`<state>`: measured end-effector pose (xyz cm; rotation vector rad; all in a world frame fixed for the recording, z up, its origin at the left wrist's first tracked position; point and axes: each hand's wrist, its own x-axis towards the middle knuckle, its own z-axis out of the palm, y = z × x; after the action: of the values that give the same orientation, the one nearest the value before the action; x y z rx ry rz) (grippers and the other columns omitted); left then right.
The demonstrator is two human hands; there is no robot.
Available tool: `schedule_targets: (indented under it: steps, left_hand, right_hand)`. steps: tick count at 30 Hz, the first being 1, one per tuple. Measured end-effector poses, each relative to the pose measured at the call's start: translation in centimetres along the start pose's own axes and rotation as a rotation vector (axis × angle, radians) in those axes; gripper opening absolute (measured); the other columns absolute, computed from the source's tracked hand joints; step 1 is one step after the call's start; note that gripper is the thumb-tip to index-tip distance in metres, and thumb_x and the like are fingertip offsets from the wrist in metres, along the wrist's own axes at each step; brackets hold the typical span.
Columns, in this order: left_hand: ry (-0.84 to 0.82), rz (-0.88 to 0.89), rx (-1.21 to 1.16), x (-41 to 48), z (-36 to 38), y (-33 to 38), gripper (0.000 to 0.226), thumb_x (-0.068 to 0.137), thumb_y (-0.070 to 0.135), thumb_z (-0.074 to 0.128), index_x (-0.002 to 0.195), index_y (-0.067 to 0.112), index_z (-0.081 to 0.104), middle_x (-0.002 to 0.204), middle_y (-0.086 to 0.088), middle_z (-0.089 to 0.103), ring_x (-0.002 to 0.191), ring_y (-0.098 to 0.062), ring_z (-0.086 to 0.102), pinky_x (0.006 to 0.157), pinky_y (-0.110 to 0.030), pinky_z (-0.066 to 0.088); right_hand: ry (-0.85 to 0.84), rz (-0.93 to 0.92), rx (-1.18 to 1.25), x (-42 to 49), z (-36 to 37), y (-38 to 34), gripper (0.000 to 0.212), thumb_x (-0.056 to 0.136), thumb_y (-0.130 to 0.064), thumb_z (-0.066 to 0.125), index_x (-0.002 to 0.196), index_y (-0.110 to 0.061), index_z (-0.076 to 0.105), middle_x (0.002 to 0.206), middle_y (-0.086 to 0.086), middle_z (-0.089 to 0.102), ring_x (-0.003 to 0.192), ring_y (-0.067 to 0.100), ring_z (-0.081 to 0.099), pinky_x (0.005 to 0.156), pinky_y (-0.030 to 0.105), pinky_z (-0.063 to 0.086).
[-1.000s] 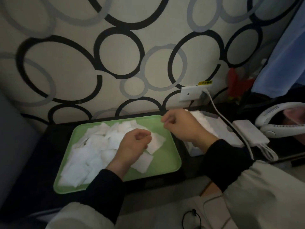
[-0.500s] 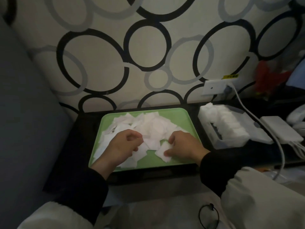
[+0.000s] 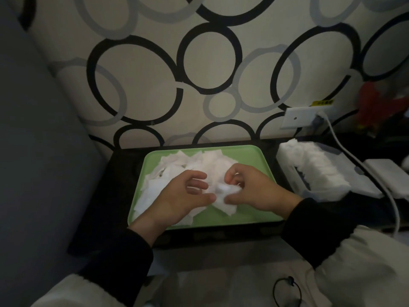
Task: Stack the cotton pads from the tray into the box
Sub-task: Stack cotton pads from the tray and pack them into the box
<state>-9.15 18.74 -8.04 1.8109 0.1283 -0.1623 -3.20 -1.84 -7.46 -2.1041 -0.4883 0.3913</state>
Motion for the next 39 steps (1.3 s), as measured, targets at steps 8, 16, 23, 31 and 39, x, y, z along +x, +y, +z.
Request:
schedule_targets:
  steps: [8, 16, 23, 31, 39]
  left_hand:
    - [-0.054, 0.006, -0.218, -1.1, 2.2, 1.6, 0.019, 0.089, 0.015, 0.072, 0.107, 0.008, 0.072, 0.096, -0.008, 0.077, 0.087, -0.021, 0.074, 0.073, -0.03, 0.061]
    - [0.267, -0.151, -0.379, 0.7, 2.4, 0.9, 0.029, 0.094, 0.021, 0.068, 0.121, 0.011, 0.063, 0.122, -0.012, 0.062, 0.104, -0.03, 0.065, 0.059, -0.029, 0.058]
    - [0.221, -0.125, -0.34, 1.1, 3.2, 1.2, 0.026, 0.096, 0.02, 0.064, 0.12, 0.01, 0.063, 0.12, -0.012, 0.064, 0.101, -0.028, 0.066, 0.057, -0.026, 0.057]
    - [0.19, -0.125, -0.301, 1.0, 3.8, 1.5, 0.026, 0.096, 0.018, 0.064, 0.12, 0.008, 0.063, 0.117, -0.012, 0.065, 0.096, -0.025, 0.065, 0.055, -0.025, 0.056]
    - [0.184, -0.118, -0.262, 0.9, 3.7, 1.6, 0.023, 0.096, 0.018, 0.064, 0.117, 0.011, 0.065, 0.108, -0.009, 0.068, 0.091, -0.023, 0.067, 0.055, -0.026, 0.056]
  right_hand:
    - [0.038, -0.123, 0.115, -0.8, 0.3, -1.5, 0.042, 0.062, -0.012, 0.093, 0.088, -0.011, 0.06, 0.068, -0.001, 0.059, 0.061, 0.012, 0.053, 0.06, 0.028, 0.044]
    - [0.454, 0.055, -0.178, 1.0, -2.9, 3.4, 0.007, 0.093, -0.018, 0.061, 0.089, -0.018, 0.067, 0.089, 0.0, 0.071, 0.085, 0.021, 0.067, 0.081, 0.033, 0.053]
    - [0.206, 0.32, -0.598, 1.9, -2.0, 4.8, 0.073, 0.075, -0.051, 0.078, 0.13, -0.012, 0.051, 0.13, 0.014, 0.049, 0.115, 0.033, 0.054, 0.1, 0.042, 0.047]
    - [0.186, 0.37, -0.507, 2.6, -2.1, 4.7, 0.059, 0.067, -0.045, 0.087, 0.104, -0.009, 0.058, 0.105, 0.009, 0.062, 0.095, 0.026, 0.059, 0.08, 0.035, 0.051]
    - [0.193, 0.342, -0.211, 2.4, -3.1, 5.0, 0.031, 0.073, -0.02, 0.081, 0.097, -0.005, 0.068, 0.097, 0.011, 0.067, 0.089, 0.026, 0.064, 0.073, 0.032, 0.05]
